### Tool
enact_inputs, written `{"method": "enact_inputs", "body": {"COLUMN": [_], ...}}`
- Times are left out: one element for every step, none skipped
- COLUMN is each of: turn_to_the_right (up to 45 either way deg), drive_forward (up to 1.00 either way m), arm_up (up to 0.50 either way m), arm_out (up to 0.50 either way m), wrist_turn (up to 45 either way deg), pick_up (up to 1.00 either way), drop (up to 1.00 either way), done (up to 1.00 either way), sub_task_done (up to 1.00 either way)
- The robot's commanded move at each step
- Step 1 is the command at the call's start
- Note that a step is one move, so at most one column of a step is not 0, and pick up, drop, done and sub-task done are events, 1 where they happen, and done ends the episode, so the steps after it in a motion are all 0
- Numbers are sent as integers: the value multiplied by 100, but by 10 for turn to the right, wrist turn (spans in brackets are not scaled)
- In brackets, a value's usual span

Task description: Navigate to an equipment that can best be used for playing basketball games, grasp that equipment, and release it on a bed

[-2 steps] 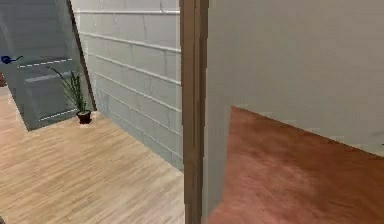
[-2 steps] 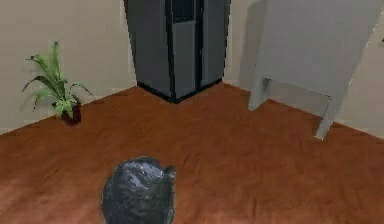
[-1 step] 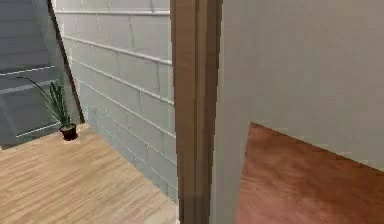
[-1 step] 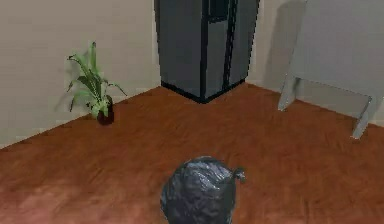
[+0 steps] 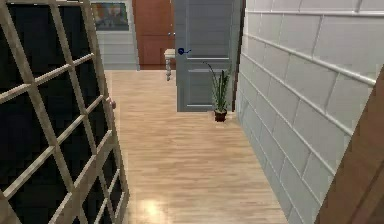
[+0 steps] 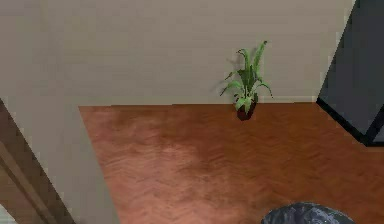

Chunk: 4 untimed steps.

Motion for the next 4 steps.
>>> {"method": "enact_inputs", "body": {"turn_to_the_right": [-60, 0, -30, 0], "drive_forward": [0, 100, 0, 45], "arm_up": [0, 0, 0, 0], "arm_out": [0, 0, 0, 0], "wrist_turn": [0, 0, 0, 0], "pick_up": [0, 0, 0, 0], "drop": [0, 0, 0, 0], "done": [0, 0, 0, 0], "sub_task_done": [0, 0, 0, 0]}}
